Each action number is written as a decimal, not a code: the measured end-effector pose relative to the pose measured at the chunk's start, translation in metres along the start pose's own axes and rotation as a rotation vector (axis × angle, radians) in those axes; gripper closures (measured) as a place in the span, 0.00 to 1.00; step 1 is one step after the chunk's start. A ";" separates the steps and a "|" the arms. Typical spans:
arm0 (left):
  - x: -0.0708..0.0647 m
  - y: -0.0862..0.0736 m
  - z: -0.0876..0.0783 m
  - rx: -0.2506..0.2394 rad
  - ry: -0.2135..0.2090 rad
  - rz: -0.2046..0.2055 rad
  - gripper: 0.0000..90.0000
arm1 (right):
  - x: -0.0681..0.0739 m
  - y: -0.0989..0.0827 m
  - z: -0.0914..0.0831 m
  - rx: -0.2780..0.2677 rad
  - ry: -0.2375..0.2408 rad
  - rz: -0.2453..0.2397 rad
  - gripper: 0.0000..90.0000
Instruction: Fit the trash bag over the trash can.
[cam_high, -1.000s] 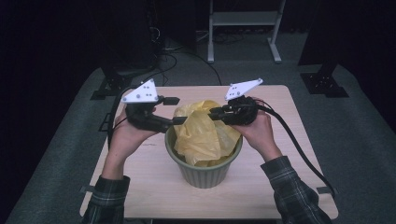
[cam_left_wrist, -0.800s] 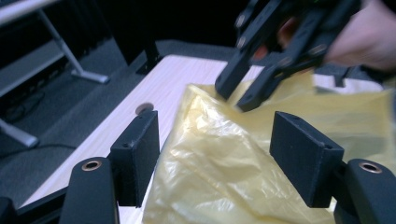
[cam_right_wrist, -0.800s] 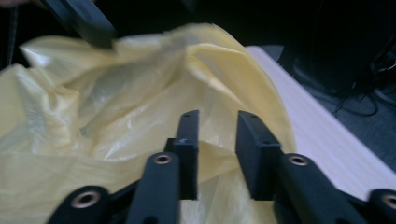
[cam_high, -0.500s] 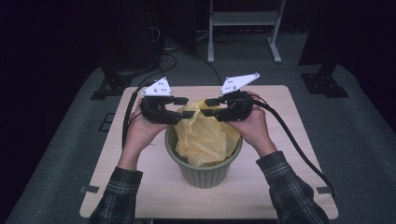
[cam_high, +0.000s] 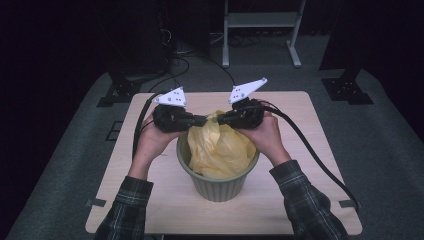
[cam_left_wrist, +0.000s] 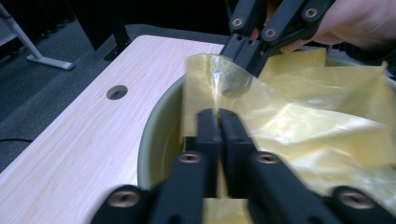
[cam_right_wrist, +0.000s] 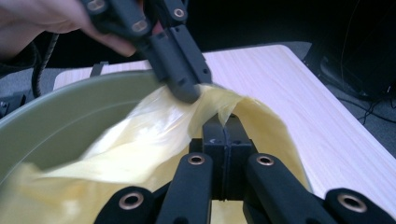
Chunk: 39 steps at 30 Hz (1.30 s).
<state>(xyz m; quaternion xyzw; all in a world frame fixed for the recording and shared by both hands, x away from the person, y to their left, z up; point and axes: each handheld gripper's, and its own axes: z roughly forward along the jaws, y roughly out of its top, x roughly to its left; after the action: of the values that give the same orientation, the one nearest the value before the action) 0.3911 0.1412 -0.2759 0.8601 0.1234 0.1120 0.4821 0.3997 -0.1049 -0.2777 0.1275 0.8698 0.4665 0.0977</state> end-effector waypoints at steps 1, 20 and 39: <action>-0.001 -0.001 -0.002 -0.013 0.001 -0.005 1.00 | 0.001 -0.001 -0.002 0.001 0.002 0.000 1.00; -0.030 -0.067 -0.109 -0.137 0.181 -0.036 1.00 | 0.015 -0.040 -0.112 0.010 -0.131 0.095 1.00; -0.056 -0.120 -0.112 -0.150 0.204 -0.079 1.00 | 0.024 -0.137 -0.121 0.070 -0.119 0.269 0.88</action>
<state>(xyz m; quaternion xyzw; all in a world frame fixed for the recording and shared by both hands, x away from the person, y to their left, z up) 0.2905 0.2732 -0.3257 0.8002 0.1967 0.1889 0.5341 0.3242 -0.2653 -0.3277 0.2737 0.8534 0.4362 0.0810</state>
